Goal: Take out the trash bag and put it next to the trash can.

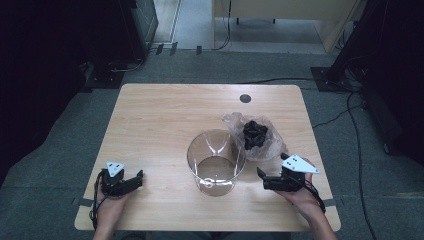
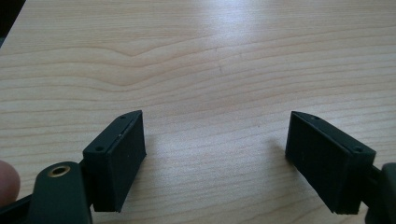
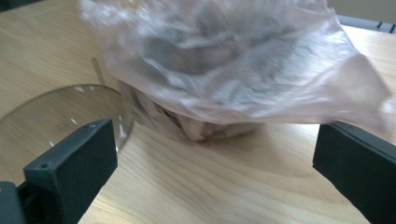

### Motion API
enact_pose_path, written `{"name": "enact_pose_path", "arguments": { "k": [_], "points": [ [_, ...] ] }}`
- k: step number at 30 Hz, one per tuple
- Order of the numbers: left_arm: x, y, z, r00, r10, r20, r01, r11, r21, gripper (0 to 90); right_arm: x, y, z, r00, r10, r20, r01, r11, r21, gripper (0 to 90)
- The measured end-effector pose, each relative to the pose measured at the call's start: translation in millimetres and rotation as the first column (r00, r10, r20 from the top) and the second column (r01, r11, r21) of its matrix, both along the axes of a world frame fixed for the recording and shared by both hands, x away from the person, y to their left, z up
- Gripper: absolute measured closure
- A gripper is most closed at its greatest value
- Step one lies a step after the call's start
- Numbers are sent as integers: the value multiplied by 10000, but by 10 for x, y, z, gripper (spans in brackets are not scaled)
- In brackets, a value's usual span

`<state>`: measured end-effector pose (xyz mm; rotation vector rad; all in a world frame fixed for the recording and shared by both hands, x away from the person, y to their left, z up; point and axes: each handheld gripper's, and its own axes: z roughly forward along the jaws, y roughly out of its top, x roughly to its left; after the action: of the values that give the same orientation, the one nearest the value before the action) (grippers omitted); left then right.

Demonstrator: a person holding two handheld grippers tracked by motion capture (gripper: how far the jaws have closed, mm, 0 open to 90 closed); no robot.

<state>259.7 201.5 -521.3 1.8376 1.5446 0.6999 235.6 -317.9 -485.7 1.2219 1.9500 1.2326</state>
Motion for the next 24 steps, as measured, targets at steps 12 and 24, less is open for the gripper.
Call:
{"name": "enact_pose_path", "arguments": {
  "k": [12, 24],
  "points": [
    [0, 0, 0, 10000, 1, -3, -1, 10000, -3, 195, -32, -244, -124, 9954, -843, -464, 829, 9961, -309, 0],
    [0, 1, 0, 10000, -2, -1, 2, 10000, 9, 195, -111, -459, -276, 9801, -1654, -1101, 1562, 9838, -876, 0]
  ]
}}
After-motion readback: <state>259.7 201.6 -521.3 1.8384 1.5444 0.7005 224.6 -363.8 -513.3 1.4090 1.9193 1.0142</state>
